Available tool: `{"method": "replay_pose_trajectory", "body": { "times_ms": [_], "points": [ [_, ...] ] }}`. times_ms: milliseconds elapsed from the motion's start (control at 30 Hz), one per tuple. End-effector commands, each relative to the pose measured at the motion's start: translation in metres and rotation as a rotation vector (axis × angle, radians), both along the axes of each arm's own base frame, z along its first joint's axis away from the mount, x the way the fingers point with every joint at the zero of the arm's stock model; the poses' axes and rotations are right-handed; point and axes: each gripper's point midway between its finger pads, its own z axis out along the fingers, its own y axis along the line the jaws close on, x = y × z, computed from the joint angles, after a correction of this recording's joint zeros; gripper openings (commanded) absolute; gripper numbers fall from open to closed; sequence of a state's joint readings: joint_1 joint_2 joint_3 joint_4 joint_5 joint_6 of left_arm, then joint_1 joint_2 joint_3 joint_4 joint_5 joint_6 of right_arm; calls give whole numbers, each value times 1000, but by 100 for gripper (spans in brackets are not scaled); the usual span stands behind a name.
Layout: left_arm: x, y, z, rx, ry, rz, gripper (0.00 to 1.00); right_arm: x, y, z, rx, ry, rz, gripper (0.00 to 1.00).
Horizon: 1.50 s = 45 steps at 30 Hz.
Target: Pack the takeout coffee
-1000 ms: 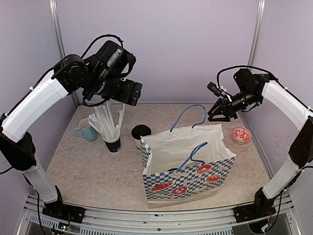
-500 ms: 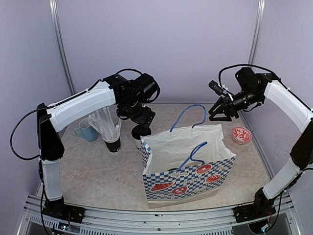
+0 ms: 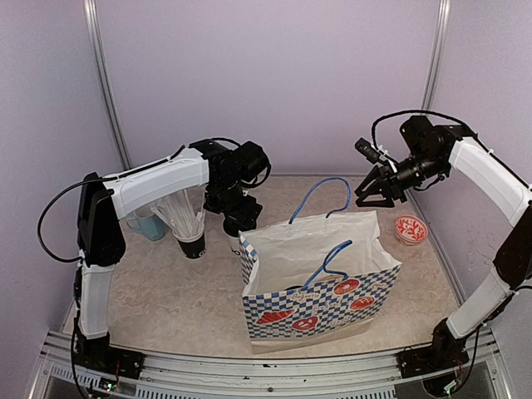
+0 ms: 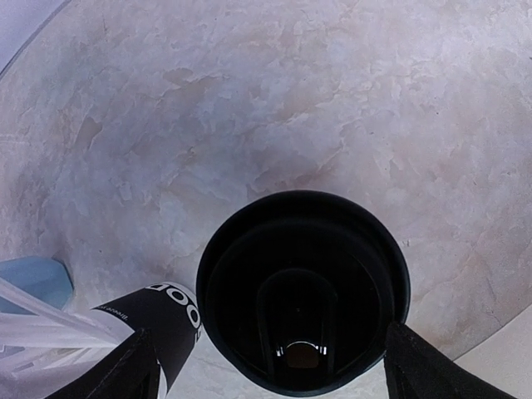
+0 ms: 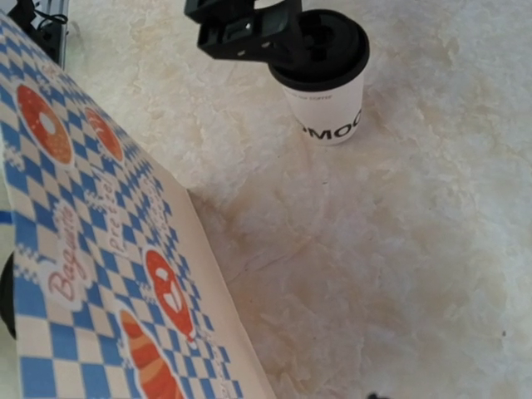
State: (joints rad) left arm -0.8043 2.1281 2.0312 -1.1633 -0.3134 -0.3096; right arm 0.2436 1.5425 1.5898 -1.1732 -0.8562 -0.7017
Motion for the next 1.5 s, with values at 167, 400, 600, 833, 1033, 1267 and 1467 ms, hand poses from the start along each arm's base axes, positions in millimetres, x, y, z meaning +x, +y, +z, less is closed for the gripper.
{"method": "replay_pose_trajectory", "body": {
  "times_ms": [167, 400, 600, 833, 1033, 1267, 1467],
  "points": [
    [7, -5, -21, -47, 61, -7, 87, -5, -4, -3, -2, 18, -3, 50],
    [9, -4, -32, -37, 84, -8, 87, -5, -3, -8, 1, 32, 0, 50],
    [8, -9, -32, -57, 94, -22, 87, -5, -2, -7, 4, 32, 2, 50],
    [8, -1, -15, -59, 47, -1, 90, -4, -2, -9, 4, 38, 3, 50],
    [7, 2, -26, -29, 66, -14, 90, -3, -1, -9, 12, 44, 5, 50],
    [6, -9, -25, -80, 91, -29, 79, -5, -2, -9, 3, 42, 3, 50],
    [2, -15, -11, -126, 94, -49, 70, -4, -2, -7, 5, 37, 4, 50]
  ]
}}
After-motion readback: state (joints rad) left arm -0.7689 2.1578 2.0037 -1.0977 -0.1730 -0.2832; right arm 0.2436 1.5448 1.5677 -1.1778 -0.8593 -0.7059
